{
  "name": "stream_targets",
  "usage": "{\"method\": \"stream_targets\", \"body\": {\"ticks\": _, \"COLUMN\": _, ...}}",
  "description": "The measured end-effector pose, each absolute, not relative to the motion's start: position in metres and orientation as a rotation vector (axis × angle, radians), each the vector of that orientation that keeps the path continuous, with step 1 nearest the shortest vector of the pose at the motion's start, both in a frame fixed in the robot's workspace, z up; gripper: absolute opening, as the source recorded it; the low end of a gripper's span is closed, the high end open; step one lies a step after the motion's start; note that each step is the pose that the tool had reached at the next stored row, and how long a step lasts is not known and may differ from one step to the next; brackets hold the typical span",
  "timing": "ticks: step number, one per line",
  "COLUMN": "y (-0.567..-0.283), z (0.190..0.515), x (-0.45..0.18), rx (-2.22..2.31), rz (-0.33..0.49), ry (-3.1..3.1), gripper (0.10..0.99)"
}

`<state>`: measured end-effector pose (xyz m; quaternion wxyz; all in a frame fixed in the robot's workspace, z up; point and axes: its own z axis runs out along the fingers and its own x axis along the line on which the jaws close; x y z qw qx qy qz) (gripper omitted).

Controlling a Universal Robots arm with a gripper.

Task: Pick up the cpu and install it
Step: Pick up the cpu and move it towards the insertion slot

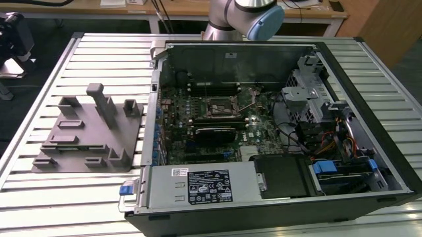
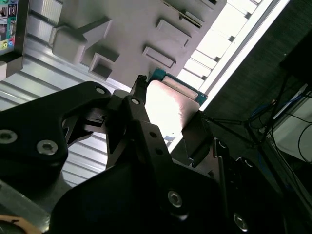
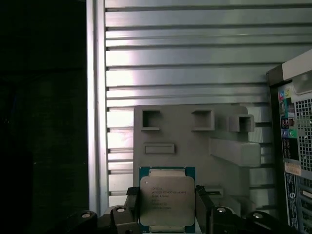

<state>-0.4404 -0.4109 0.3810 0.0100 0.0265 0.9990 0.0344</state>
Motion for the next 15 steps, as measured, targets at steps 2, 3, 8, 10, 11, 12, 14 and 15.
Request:
{"method": "stream_targets", "body": {"ticks": 2, "y": -0.411, "z": 0.381, "x": -0.44, "rx": 0.083, "rz": 0.108, "ry": 3.118, "gripper": 0.541}}
{"method": "stream_targets", "body": {"ticks": 3, "y": -0.411, "z": 0.381, "x": -0.44, "rx": 0.083, "rz": 0.108, "ry": 3.118, "gripper": 0.541}}
{"method": "stream_targets", "body": {"ticks": 8, "y": -0.411, "z": 0.382, "x": -0.44, "rx": 0.083, "rz": 0.107, "ry": 3.119, "gripper": 0.541}}
{"method": "stream_targets", "body": {"ticks": 10, "y": -0.411, "z": 0.381, "x": -0.438, "rx": 0.083, "rz": 0.107, "ry": 3.119, "gripper": 0.541}}
{"method": "stream_targets", "body": {"ticks": 11, "y": -0.411, "z": 0.381, "x": -0.436, "rx": 0.083, "rz": 0.107, "ry": 3.119, "gripper": 0.541}}
{"method": "stream_targets", "body": {"ticks": 12, "y": -0.411, "z": 0.381, "x": -0.435, "rx": 0.083, "rz": 0.107, "ry": 3.119, "gripper": 0.541}}
{"method": "stream_targets", "body": {"ticks": 14, "y": -0.411, "z": 0.381, "x": -0.431, "rx": 0.083, "rz": 0.107, "ry": 3.119, "gripper": 0.541}}
{"method": "stream_targets", "body": {"ticks": 15, "y": -0.411, "z": 0.381, "x": -0.429, "rx": 0.083, "rz": 0.107, "ry": 3.119, "gripper": 0.541}}
